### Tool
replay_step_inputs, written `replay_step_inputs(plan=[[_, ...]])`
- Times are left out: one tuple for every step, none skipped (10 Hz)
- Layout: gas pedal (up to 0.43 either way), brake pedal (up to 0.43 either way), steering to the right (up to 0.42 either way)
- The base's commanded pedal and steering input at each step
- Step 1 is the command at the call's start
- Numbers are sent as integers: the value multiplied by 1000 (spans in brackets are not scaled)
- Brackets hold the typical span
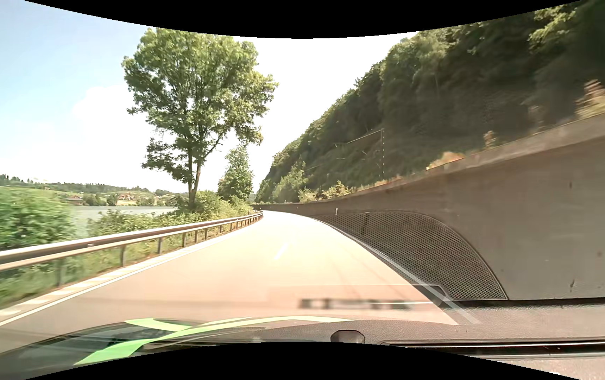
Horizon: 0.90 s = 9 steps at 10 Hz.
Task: Follow the waypoints while adhering to traffic rules and regulations
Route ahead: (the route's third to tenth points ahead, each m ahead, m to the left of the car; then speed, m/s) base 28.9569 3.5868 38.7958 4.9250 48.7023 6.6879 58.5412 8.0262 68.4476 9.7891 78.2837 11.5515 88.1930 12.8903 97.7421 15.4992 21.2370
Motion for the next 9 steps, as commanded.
replay_step_inputs(plan=[[260, 0, -19], [260, 0, -19], [260, 0, -20], [260, 0, -21], [209, 0, -20], [177, 0, -21], [150, 0, -20], [150, 0, -19], [150, 0, -18]])
